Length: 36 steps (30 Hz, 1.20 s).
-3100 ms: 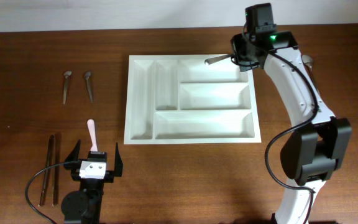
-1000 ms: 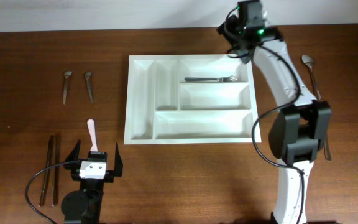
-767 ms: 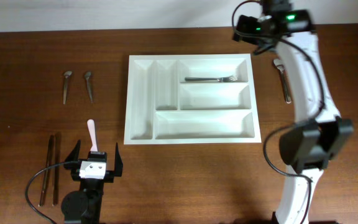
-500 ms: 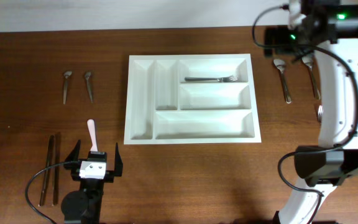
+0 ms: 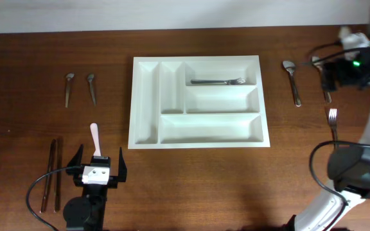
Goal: Pack container
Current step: 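Move the right gripper back over the remaining right fork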
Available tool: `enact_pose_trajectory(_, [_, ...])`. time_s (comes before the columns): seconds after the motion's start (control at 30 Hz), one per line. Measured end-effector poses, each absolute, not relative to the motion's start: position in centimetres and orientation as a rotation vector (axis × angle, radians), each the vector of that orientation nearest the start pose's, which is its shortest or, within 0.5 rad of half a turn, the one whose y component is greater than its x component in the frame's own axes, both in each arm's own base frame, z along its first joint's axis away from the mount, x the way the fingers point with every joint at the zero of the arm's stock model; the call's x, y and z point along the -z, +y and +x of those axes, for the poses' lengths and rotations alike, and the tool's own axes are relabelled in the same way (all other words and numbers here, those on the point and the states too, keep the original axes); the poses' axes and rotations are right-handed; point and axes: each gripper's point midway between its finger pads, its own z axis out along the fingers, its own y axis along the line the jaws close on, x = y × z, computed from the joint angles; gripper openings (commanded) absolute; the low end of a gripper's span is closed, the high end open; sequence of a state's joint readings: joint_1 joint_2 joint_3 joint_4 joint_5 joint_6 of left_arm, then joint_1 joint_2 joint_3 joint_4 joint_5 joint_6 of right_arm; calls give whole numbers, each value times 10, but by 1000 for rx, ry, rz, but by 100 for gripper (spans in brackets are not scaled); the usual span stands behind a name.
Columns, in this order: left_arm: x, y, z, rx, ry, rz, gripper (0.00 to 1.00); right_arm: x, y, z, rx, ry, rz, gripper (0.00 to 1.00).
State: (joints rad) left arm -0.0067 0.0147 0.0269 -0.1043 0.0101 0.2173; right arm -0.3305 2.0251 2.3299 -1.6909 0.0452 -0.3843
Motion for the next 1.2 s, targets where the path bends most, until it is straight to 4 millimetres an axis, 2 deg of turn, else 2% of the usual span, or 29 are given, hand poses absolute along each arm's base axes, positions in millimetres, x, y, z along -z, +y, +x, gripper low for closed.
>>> enact_pose_trajectory(0.13, [-158,-3,245,-151,1654,194,99,-216,-180,354,155,3032,64,99])
enact_pose_trajectory(0.27, [-158,-3,245,-151,1654,194,99,-173,-202,337,118,3111,141,99])
enact_pose_trajectory(0.4, [-158,-3,245,-151,1654,193,99,-128,-200,332,78,3165,120,99])
enact_pose_trajectory(0.57, [-158,-3,245,-151,1654,194,99,-86,-199,332,77,3167,91,99])
enact_pose_trajectory(0.67, [-158,-3,245,-151,1654,194,99,-66,-195,324,50,3200,42,99])
enact_pose_trajectory(1.03, [-158,-3,245,-151,1654,194,99,-24,-200,323,2,3252,17,99])
enact_pose_trajectory(1.2, [-158,-3,245,-151,1654,194,99,-19,-204,324,3,3250,28,99])
